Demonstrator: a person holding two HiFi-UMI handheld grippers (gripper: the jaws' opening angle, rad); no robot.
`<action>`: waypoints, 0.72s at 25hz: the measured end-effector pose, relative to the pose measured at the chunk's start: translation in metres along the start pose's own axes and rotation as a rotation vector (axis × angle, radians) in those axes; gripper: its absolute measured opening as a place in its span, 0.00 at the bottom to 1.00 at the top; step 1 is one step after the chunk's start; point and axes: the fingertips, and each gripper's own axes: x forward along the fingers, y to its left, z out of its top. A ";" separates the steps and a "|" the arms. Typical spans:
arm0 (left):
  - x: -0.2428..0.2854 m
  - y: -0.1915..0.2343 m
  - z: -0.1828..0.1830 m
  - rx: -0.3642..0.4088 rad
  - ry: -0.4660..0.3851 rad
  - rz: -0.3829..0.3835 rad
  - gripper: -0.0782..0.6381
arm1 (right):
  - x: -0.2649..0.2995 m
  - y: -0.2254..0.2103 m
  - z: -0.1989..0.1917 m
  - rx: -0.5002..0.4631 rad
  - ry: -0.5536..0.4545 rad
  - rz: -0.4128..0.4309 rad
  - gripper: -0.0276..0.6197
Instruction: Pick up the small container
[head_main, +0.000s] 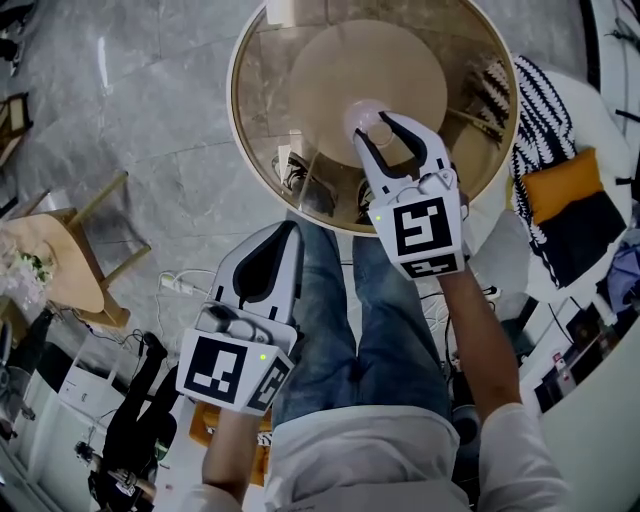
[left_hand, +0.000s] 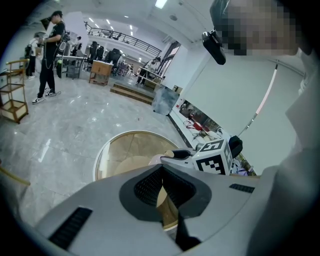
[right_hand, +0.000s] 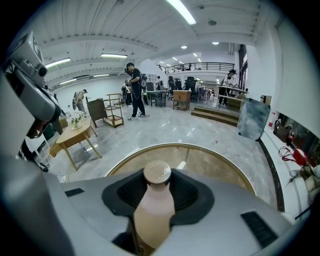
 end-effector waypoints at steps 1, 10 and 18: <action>-0.001 -0.002 0.001 0.002 -0.003 -0.001 0.13 | -0.003 0.000 0.001 -0.001 -0.001 0.001 0.27; -0.014 -0.019 0.007 0.015 -0.025 -0.021 0.13 | -0.028 0.008 0.010 -0.012 -0.009 0.016 0.27; -0.023 -0.033 0.013 0.022 -0.028 -0.037 0.13 | -0.047 0.011 0.018 -0.012 -0.011 0.030 0.27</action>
